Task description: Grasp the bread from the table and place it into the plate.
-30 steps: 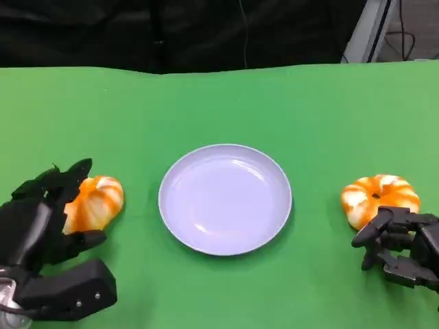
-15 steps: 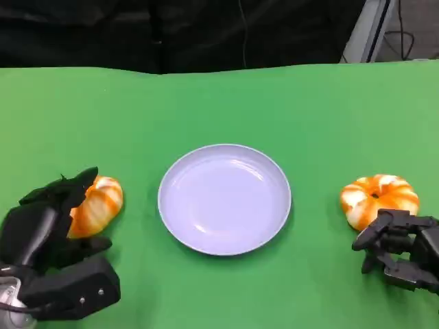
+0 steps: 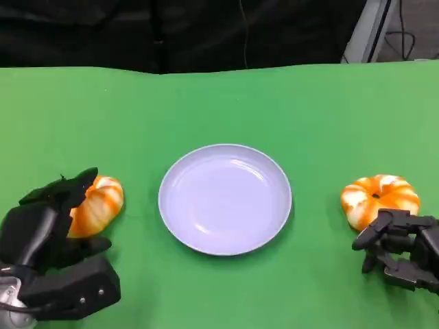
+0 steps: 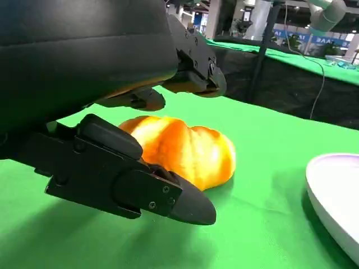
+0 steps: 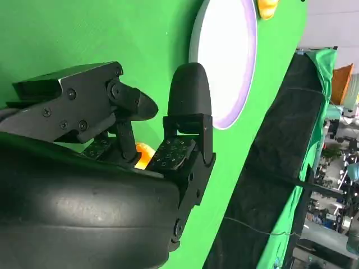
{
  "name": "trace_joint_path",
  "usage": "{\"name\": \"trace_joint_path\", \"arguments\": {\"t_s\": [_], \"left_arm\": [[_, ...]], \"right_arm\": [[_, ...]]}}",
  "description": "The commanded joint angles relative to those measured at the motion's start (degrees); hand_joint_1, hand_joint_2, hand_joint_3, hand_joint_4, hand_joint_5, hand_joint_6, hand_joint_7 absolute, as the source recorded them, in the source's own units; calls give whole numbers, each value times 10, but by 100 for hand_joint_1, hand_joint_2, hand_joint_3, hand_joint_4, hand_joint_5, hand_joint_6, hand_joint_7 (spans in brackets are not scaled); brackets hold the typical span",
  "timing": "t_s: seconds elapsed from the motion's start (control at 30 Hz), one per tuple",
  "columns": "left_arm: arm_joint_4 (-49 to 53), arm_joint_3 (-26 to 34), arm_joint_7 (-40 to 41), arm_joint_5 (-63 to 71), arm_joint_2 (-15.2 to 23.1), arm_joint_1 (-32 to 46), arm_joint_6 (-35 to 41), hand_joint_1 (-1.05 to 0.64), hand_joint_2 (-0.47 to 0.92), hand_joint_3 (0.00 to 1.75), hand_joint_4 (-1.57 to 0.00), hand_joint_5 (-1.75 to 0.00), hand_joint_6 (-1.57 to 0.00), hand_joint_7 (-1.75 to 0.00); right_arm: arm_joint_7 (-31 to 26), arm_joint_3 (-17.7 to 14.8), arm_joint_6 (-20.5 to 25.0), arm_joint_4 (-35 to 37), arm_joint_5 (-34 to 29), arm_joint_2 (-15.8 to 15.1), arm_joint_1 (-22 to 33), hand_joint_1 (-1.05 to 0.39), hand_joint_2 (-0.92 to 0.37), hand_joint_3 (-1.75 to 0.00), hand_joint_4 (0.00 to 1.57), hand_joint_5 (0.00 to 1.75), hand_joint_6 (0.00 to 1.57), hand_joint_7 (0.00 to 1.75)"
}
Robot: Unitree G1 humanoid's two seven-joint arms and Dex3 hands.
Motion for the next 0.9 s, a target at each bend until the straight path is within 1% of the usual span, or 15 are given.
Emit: {"name": "trace_joint_path", "arguments": {"t_s": [0.03, 0.33, 0.9], "left_arm": [[11, -8, 2, 7, 7, -21, 25, -76, 92, 6, -39, -1, -35, -1], [19, -13, -7, 2, 5, -27, 39, -76, 92, 7, -40, -1, -37, -1], [25, -15, -15, -2, 4, -32, 47, -76, 92, 7, -40, 0, -38, -1]], "right_arm": [[0, -6, -5, -5, 7, -9, 5, 9, -80, -69, 89, 137, 94, 98], [-9, -3, -10, -5, 0, -11, 7, 9, -79, -69, 90, 137, 95, 97], [2, -7, -5, -5, 8, -10, 7, 9, -80, -69, 89, 137, 95, 96]]}}
